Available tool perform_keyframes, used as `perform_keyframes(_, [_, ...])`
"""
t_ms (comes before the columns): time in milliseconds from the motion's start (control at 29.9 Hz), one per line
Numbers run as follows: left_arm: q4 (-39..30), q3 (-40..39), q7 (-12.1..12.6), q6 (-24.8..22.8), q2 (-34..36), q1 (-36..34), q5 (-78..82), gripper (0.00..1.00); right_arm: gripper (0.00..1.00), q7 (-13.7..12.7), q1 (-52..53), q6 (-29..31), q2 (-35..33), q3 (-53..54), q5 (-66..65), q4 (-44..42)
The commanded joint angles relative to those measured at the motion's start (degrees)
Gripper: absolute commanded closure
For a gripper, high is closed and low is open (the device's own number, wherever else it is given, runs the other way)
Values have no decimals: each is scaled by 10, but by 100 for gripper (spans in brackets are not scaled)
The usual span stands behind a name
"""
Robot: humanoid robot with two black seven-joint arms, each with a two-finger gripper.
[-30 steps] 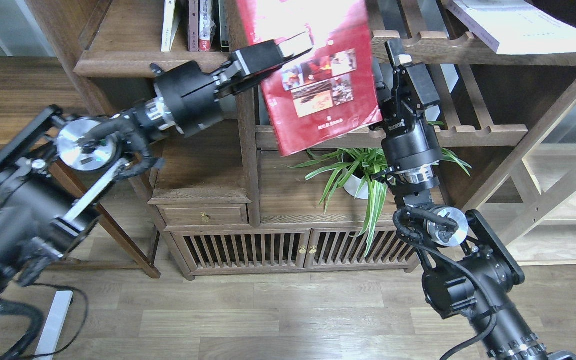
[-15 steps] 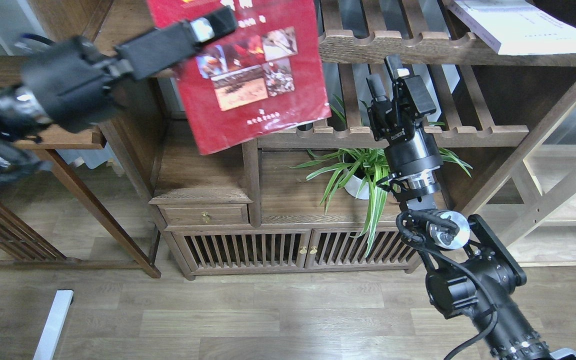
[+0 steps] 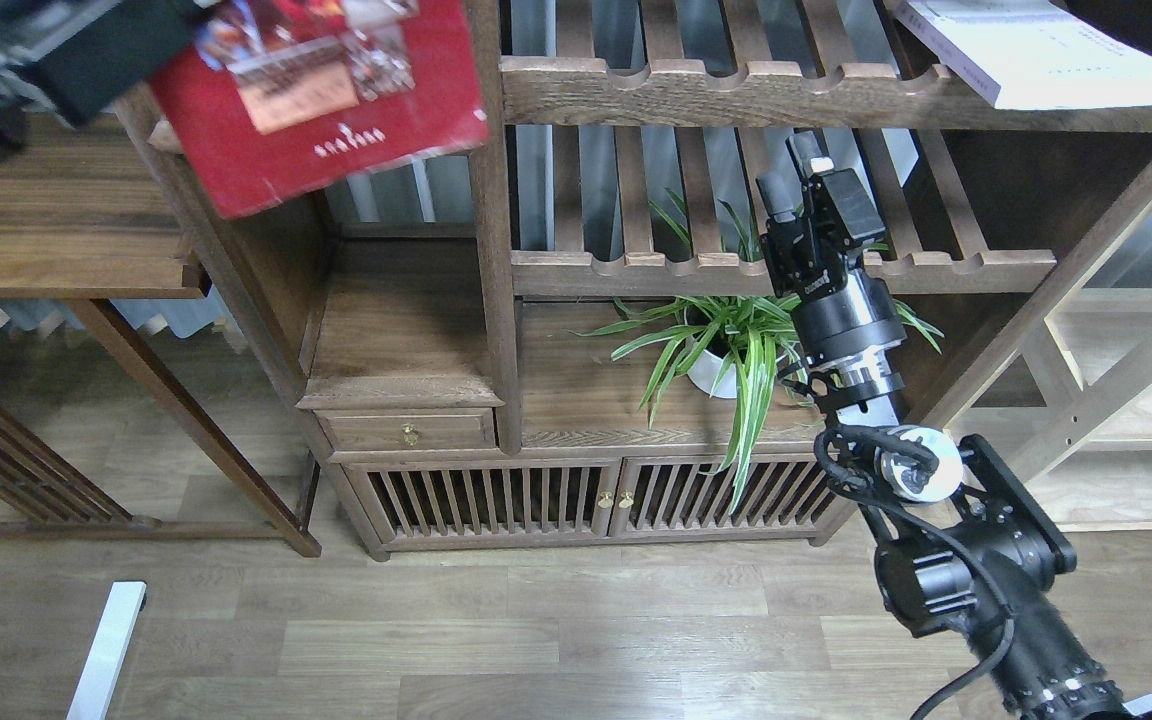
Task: Organize books on shelf
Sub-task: 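Carry the red book up and away with the left arm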
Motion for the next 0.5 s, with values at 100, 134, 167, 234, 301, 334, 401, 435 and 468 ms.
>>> perform_keyframes(100, [-1,-138,4,0,-2,112,43,100,33,0,1,0,-25,0,0,-4])
perform_keyframes(134, [-1,-154,4,0,-3,125,45,100,33,0,1,0,-29,0,0,-4])
perform_keyframes(167, [0,-173,4,0,-4,137,48,100,33,-1,1,0,-36,1,0,-4])
perform_keyframes(234, [0,-200,4,0,-5,147,63,100,33,0,-1,0,-48,1,1,-5])
perform_keyframes(301, [0,-220,4,0,-14,167,82,100,33,-1,-4,0,-59,1,1,-5])
perform_keyframes(334, [0,-227,5,0,-18,172,88,100,33,0,-4,0,-62,1,2,-4])
perform_keyframes(401, [0,-232,7,0,-21,174,100,100,33,0,-4,0,-68,1,2,-4])
perform_keyframes(435, [2,-232,10,0,-21,174,107,100,33,0,-4,0,-69,1,2,-4])
perform_keyframes(468, [4,-232,15,0,-21,174,116,100,33,-1,-4,0,-70,1,2,-4])
